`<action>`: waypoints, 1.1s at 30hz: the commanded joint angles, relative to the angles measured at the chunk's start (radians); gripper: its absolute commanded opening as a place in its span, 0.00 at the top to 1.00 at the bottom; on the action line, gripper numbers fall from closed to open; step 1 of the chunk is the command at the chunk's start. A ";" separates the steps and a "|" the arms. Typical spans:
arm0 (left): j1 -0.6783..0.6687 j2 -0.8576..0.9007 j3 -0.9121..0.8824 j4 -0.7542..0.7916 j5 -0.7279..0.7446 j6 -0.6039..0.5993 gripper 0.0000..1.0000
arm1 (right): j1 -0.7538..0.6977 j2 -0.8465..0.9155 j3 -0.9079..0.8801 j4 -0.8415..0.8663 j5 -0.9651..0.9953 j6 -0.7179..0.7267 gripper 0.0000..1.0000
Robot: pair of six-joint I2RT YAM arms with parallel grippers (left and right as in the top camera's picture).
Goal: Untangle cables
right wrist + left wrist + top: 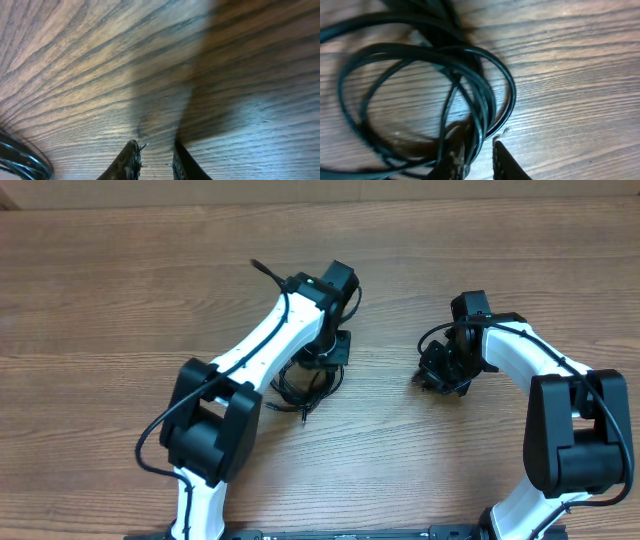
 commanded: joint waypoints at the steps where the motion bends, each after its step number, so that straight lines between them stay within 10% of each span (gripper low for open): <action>1: -0.029 0.059 -0.002 0.010 0.011 0.030 0.81 | -0.001 -0.027 0.018 0.001 0.047 -0.008 0.78; 15: -0.015 0.087 -0.002 -0.024 -0.191 0.033 0.91 | -0.001 -0.027 0.018 0.001 0.047 -0.008 0.74; 33: 0.155 0.087 -0.002 -0.218 -0.162 0.058 0.67 | -0.001 -0.027 0.018 0.001 0.047 -0.008 0.73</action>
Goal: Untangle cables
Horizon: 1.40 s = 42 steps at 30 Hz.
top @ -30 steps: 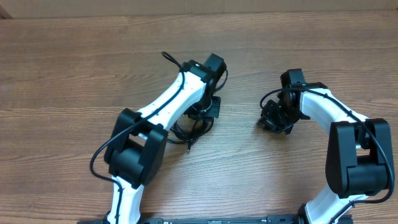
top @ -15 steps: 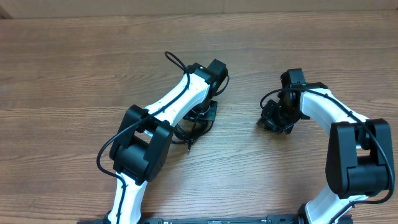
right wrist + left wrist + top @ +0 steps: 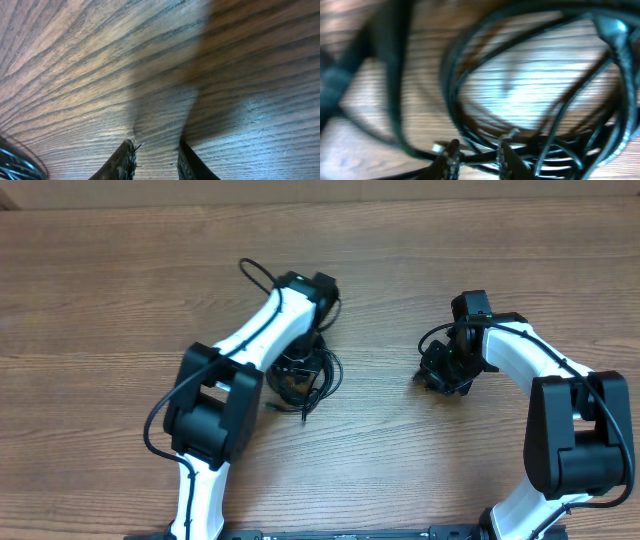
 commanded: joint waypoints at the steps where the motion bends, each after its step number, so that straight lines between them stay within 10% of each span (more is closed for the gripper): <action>1: 0.084 0.012 0.000 -0.033 0.037 0.005 0.60 | -0.001 -0.020 0.018 0.002 0.023 -0.005 0.73; 7: 0.182 0.012 0.000 -0.062 0.210 0.029 0.39 | -0.001 -0.020 0.018 0.002 0.023 -0.005 0.73; 18: 0.294 -0.103 0.005 -0.043 0.369 0.056 0.49 | -0.001 -0.020 0.017 0.002 0.023 -0.005 0.73; 26: 0.306 -0.218 0.005 -0.156 0.133 -0.125 0.48 | -0.001 -0.020 0.017 0.005 0.023 -0.005 0.69; 42: 0.268 -0.494 -0.193 -0.015 0.106 -0.223 0.50 | -0.001 -0.020 0.016 0.001 0.023 -0.032 0.69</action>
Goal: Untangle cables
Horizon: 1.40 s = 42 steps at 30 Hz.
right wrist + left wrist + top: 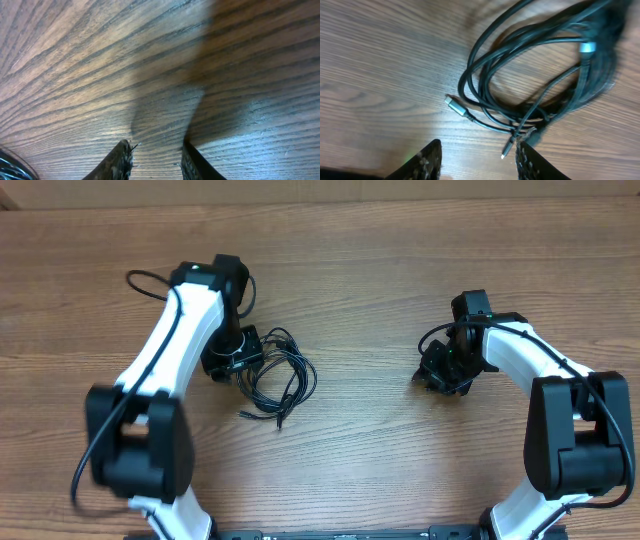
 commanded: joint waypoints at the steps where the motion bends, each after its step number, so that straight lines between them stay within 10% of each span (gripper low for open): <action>1: -0.031 -0.235 -0.074 0.039 -0.051 -0.077 0.50 | -0.001 -0.019 0.015 0.001 0.022 -0.020 0.69; 12: -0.057 -0.401 -0.549 0.374 -0.007 -0.194 0.42 | -0.001 -0.019 0.015 0.017 0.022 -0.019 0.68; 24: -0.056 -0.167 -0.594 0.691 0.097 -0.238 0.44 | 0.000 -0.019 0.015 0.002 0.022 -0.019 0.68; 28: -0.050 -0.091 -0.592 0.723 0.174 -0.235 0.59 | 0.000 -0.019 0.015 0.001 0.022 -0.019 0.68; 30: -0.040 -0.084 -0.588 0.725 0.188 -0.234 0.95 | 0.000 -0.019 0.015 0.001 0.022 -0.019 0.68; 42: 0.077 -0.111 -0.257 0.442 0.489 -0.167 0.96 | -0.033 -0.020 0.131 -0.172 -0.349 -0.380 0.89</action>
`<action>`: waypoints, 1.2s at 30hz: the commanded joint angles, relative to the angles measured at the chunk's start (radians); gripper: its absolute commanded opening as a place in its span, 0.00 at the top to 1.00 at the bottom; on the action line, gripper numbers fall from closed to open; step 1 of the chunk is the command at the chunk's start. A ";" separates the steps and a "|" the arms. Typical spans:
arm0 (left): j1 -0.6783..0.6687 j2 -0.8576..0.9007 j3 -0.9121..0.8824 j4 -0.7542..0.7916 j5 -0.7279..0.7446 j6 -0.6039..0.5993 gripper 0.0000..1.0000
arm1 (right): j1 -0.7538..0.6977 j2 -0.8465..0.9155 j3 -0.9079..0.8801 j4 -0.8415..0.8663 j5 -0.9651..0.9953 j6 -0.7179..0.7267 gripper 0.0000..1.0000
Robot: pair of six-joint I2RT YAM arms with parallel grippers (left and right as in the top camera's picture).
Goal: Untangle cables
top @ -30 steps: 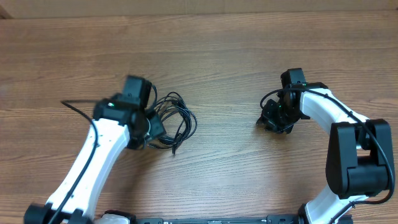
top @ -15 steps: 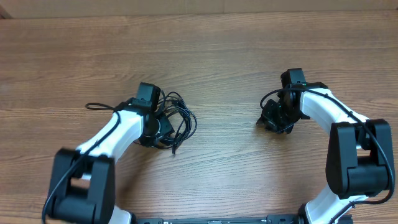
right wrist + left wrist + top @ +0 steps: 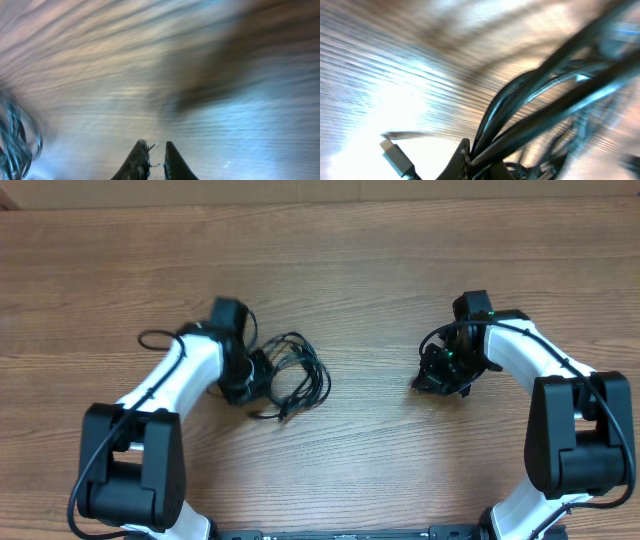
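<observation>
A tangled bundle of thin black cables lies left of the table's middle. My left gripper is at its left side, shut on several strands. In the left wrist view the strands run up from between the jaws of the left gripper, and a silver plug lies loose beside one finger. My right gripper sits low over the wood. In its blurred wrist view the right gripper has its jaws nearly together with nothing between them, and more dark cable shows at the left edge.
The wooden table stretches all round. Its far edge runs along the top of the overhead view. Both arm bases stand at the near edge, the left arm and the right arm.
My left gripper was open above the bundle and is now down at its left side, shut on strands. The bundle lies slightly further right. The right jaws have narrowed and that wrist view has shifted.
First my left gripper was down on the bundle near the table's middle. Then the bundle lay further left with the gripper open above it. Now the gripper is shut on its strands. The right gripper stayed low in one place, its jaws widening slightly, then narrowing.
</observation>
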 commanded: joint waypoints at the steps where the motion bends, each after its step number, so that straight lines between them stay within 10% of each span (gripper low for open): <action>1: 0.057 -0.004 0.142 -0.051 0.245 0.027 0.96 | -0.021 -0.020 0.098 -0.055 -0.241 -0.203 0.89; 8: 0.120 -0.003 0.186 -0.047 0.529 -0.056 0.96 | -0.021 -0.020 0.189 -0.109 -0.663 -0.370 0.89; 22: 0.147 -0.003 0.186 0.020 0.800 -0.300 0.96 | -0.021 -0.020 0.189 -0.043 -0.773 -0.209 0.93; 36: 0.122 -0.003 0.185 0.025 0.748 -0.040 0.96 | 0.027 -0.020 0.189 0.103 -0.842 0.169 0.52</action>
